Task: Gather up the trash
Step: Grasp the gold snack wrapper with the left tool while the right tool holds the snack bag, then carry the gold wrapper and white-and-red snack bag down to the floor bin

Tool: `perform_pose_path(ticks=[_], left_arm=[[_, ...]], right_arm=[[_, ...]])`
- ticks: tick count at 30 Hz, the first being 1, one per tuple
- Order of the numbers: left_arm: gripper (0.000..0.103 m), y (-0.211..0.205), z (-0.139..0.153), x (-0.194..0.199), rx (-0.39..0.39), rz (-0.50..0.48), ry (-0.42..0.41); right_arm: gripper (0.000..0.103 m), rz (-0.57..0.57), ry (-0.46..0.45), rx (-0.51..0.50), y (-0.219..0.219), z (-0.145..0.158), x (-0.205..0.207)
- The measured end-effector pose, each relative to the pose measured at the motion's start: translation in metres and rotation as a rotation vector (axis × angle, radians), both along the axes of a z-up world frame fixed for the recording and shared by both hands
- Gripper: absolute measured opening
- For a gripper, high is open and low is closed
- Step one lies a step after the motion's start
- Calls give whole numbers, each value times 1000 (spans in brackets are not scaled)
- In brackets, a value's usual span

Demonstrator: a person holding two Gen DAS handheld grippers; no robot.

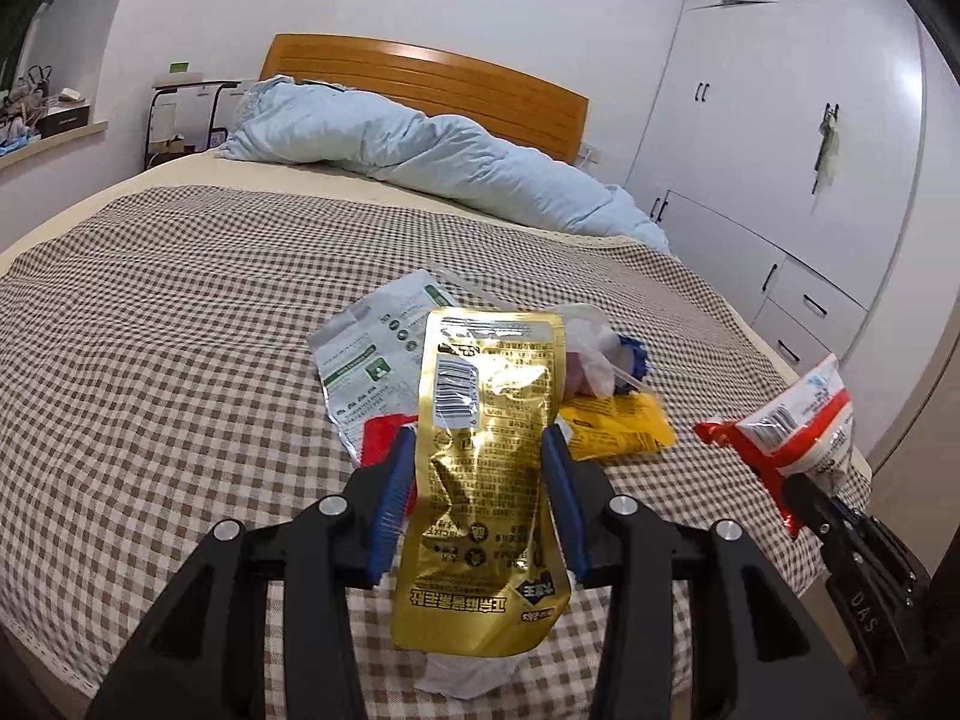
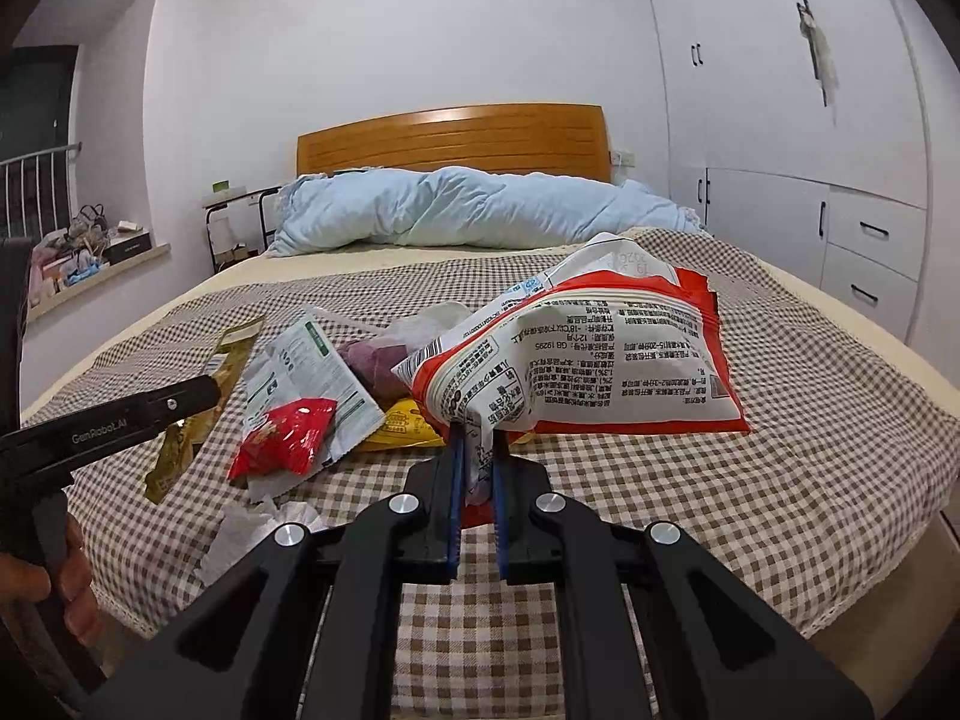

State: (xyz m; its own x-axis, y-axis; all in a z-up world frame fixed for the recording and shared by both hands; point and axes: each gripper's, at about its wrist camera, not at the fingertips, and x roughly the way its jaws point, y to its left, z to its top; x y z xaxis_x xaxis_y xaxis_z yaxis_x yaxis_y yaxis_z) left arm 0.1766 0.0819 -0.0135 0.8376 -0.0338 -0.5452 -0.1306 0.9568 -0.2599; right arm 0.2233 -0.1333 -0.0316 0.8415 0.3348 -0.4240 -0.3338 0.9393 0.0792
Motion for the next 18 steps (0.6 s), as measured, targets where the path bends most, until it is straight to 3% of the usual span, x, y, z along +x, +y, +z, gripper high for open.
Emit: perform_pose_path(ticks=[18], left_arm=[[41, -22, 6, -33, 55, -81, -21]], right_arm=[[8, 54, -51, -84, 2, 4, -35]])
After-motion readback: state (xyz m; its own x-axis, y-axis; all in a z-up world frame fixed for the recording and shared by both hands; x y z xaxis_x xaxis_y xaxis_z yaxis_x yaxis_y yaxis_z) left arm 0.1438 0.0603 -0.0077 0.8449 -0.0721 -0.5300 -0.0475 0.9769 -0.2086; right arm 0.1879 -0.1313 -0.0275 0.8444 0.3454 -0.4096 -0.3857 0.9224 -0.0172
